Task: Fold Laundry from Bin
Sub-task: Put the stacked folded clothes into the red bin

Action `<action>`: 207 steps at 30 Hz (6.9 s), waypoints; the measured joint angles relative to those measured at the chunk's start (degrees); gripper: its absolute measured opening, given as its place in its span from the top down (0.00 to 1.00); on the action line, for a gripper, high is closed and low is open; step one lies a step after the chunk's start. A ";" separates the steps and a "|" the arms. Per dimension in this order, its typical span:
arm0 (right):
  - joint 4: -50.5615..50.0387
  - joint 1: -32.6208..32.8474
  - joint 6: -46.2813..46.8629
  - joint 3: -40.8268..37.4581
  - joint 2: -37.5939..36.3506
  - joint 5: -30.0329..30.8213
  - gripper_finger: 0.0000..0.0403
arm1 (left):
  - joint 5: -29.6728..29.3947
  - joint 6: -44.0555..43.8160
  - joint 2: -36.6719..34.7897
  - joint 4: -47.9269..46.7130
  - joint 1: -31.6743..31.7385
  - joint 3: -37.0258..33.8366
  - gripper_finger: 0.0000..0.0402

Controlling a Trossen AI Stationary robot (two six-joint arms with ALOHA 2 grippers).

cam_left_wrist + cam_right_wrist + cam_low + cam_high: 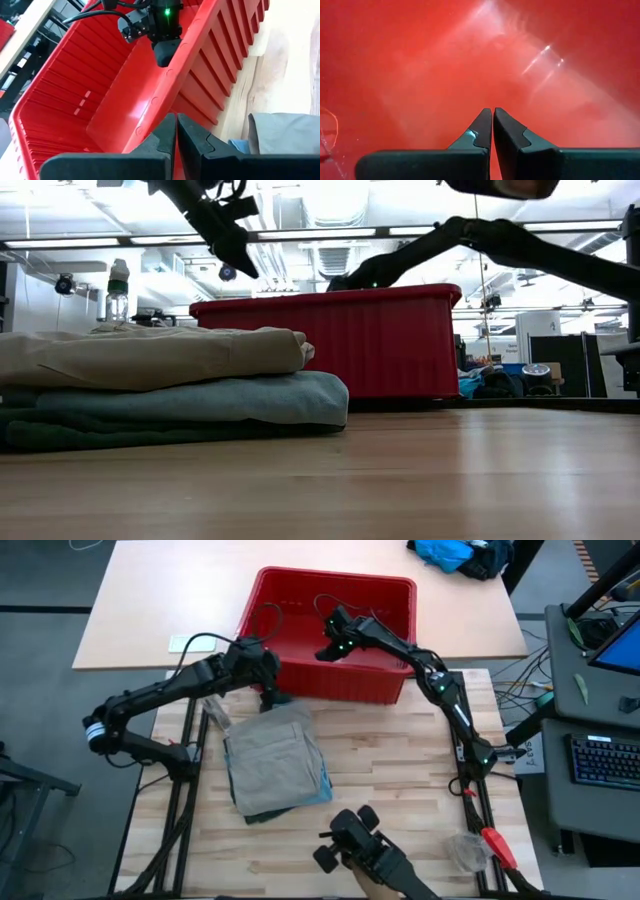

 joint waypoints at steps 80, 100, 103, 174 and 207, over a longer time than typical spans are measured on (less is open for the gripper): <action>-7.61 -5.86 7.49 -15.58 -0.37 -46.57 0.91 | 11.51 -34.63 4.83 -12.04 22.01 9.62 1.00; 5.34 -5.00 9.16 -16.35 -0.45 -39.14 0.93 | 21.13 -23.76 11.80 -13.61 22.84 18.70 1.00; 4.65 -6.91 7.86 -12.86 -0.45 -36.24 0.93 | 35.88 -22.53 14.70 -15.11 23.96 21.46 1.00; -40.10 15.10 5.52 -15.43 -33.83 -17.45 0.93 | 20.72 -32.93 -7.99 -43.27 -7.32 18.74 1.00; 41.21 24.82 34.33 -84.73 -50.06 -18.39 0.64 | 10.94 -53.16 2.76 -7.71 -29.41 -16.02 1.00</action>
